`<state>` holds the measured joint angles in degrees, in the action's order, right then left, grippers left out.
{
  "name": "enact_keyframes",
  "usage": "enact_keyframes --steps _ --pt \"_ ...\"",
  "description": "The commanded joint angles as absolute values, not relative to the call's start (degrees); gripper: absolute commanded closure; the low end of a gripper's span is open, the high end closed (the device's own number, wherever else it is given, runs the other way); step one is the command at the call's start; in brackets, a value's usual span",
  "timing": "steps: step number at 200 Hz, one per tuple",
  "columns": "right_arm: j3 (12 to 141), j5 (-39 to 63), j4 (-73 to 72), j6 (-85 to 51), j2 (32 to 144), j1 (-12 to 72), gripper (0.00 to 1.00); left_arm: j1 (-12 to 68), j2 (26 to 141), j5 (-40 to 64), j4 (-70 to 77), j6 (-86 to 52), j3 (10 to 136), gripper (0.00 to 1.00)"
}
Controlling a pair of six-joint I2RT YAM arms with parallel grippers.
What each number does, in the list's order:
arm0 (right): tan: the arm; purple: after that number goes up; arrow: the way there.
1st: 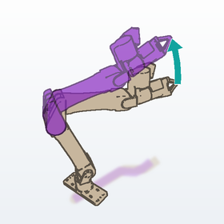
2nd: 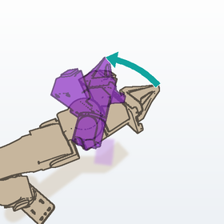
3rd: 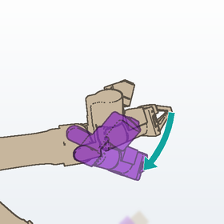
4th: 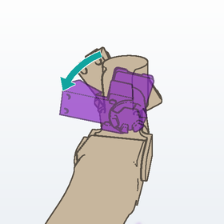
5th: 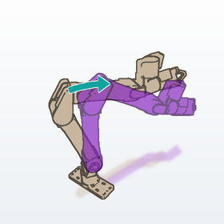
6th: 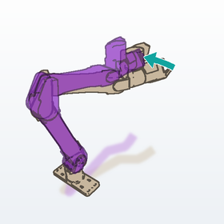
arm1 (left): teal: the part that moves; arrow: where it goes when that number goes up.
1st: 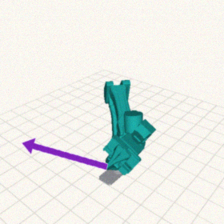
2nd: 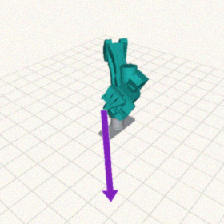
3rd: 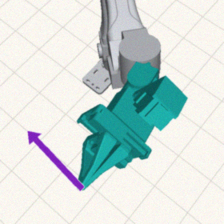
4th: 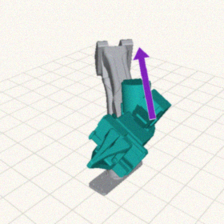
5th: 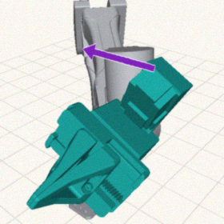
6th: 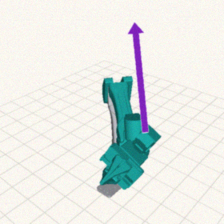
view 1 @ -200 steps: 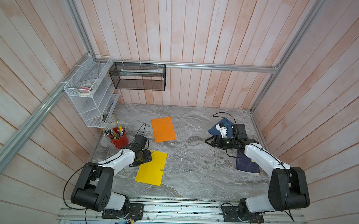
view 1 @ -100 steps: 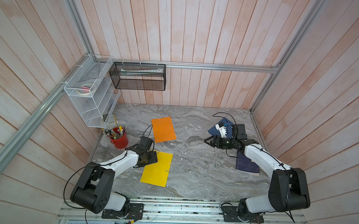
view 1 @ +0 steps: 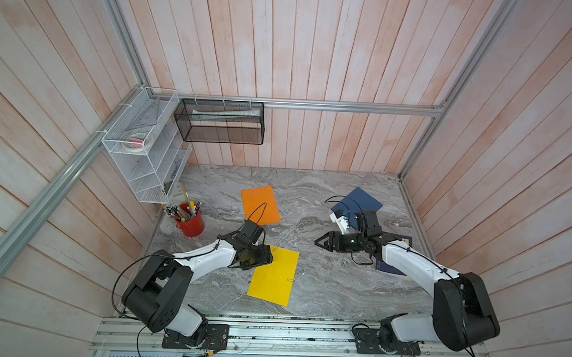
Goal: Unclip the paperclips from the documents
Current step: Move the document to the center of the board.
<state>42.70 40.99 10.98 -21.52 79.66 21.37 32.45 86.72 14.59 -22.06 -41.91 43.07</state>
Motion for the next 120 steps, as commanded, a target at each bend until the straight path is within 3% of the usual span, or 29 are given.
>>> enact_keyframes --steps 1,41,120 --pt "40.0 40.1 9.7 -24.3 78.6 24.9 0.32 34.9 91.1 17.8 -26.6 -43.2 41.8 0.25" --pt "35.2 37.1 8.5 -29.0 78.4 31.7 0.32 36.8 90.3 17.9 -27.2 -43.8 40.3 0.25" --pt "36.0 33.3 4.4 -32.6 86.7 36.8 0.31 37.0 88.5 19.4 -26.4 -43.8 38.7 0.25"
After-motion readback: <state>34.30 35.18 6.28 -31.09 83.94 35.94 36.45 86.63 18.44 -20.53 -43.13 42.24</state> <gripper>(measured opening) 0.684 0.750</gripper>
